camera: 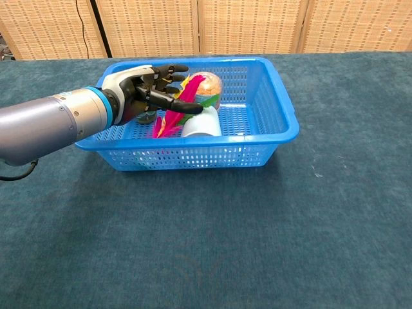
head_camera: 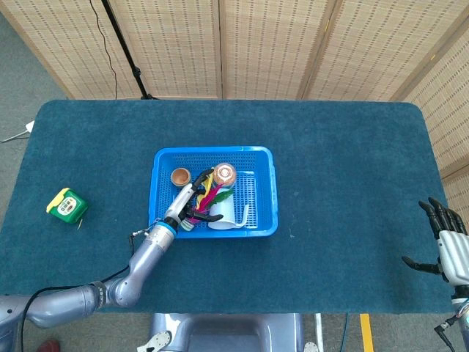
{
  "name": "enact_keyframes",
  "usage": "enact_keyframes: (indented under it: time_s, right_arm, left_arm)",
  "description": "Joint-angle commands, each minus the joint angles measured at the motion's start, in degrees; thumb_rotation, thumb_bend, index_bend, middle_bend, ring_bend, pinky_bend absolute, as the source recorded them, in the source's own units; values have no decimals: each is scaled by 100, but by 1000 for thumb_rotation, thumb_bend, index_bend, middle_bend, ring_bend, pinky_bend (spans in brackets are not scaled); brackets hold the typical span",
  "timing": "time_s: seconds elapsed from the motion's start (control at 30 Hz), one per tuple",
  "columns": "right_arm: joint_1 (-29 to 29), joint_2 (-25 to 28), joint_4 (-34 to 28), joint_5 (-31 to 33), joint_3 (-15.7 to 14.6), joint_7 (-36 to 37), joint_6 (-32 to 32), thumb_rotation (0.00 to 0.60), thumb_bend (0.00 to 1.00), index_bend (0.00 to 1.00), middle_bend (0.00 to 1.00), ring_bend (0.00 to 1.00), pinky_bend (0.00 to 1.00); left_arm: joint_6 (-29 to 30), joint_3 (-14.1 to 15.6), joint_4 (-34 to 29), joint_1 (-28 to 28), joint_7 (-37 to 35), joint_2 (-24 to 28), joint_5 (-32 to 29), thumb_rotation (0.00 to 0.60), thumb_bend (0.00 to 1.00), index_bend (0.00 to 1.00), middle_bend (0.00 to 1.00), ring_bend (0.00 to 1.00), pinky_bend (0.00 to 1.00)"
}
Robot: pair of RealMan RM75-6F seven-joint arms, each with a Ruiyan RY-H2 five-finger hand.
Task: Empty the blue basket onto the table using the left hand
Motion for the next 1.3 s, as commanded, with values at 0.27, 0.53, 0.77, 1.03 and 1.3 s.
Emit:
enact_keyframes:
  time_s: [0.27,0.53,0.77,1.03,1.3]
  right_arm:
    - [-6,38,-10,-39,-13,65,2,600,0,0,0,0,0]
    - [-19,64,-31,-92,-28,117,29,600,0,0,0,0,0]
    - [-18,74,-31,-114,-39,148,24,600,0,0,0,0,0]
    - [-17,76,-31,-117,-40,149,29,600,0,0,0,0,0]
    - [-26,85,-47,-150,-52,167,50,600,0,0,0,0,0]
  left_arm:
    - [459,63,147,-86,914,-313,-641,600,764,45,27,187,459]
    - [913,9,142,-73,1362,-469,-834,600,865,499,372,434,631]
    - [1455,-88,191,-3,1544,-689,-667,600,1000,676,527,564,728]
    - [1702,-347,-246,85,1317,-435,-55,600,1000,684,534,570,733]
    - [1985,-785,-1222,273,1395,427,361,600,1000,681,534,560,733]
